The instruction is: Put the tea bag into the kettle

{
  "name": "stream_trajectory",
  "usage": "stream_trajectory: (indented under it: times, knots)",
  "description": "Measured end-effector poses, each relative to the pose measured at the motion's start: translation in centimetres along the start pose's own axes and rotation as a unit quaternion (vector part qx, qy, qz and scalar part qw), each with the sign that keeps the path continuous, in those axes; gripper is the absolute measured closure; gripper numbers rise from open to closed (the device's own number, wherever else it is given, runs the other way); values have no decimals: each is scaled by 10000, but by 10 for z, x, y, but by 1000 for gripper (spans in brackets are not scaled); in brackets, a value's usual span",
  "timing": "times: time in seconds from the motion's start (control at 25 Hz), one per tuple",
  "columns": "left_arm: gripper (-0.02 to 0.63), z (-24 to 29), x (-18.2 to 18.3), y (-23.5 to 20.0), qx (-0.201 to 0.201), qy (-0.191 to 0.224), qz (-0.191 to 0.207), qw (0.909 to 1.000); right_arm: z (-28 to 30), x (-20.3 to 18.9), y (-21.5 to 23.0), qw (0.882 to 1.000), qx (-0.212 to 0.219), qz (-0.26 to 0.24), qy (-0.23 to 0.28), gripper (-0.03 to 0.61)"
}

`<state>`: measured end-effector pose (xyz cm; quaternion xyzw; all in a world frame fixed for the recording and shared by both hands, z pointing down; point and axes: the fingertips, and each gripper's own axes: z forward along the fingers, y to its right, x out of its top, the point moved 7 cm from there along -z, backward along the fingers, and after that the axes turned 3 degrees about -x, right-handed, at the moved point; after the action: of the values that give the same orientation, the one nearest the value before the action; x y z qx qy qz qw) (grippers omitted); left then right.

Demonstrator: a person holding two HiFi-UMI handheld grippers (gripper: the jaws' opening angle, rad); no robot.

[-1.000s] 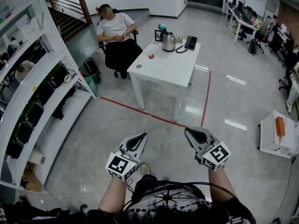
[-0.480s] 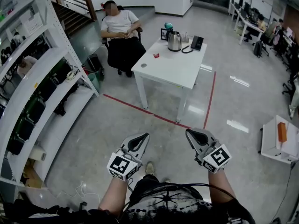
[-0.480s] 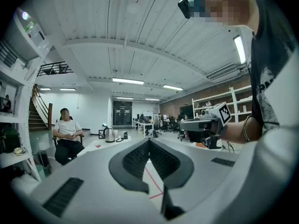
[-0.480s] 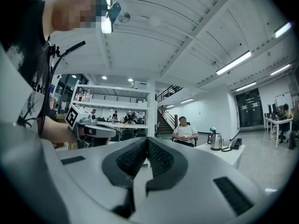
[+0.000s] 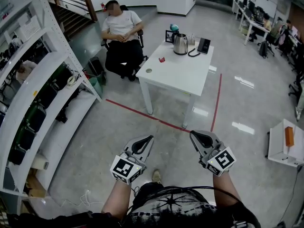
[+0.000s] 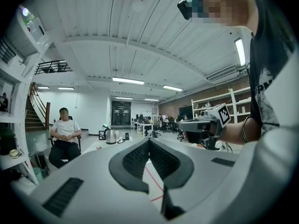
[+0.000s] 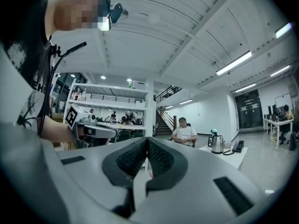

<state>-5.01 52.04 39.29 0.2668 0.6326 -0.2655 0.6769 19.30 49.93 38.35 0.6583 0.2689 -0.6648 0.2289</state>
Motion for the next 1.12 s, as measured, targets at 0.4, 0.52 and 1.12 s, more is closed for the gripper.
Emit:
stream_trajectory:
  times: [0.4, 0.52, 1.12]
  knots:
    - [603, 8, 0, -81, -209, 61, 81, 9997, 77, 4, 10, 9999, -155, -68, -13, 572]
    - [603, 9, -3, -107, -226, 117, 55, 9997, 100, 2, 13, 9997, -236, -92, -25, 572]
    - [603, 12, -23, -180, -422, 170, -69, 9989, 167, -12, 16, 9981, -511, -248, -226, 572]
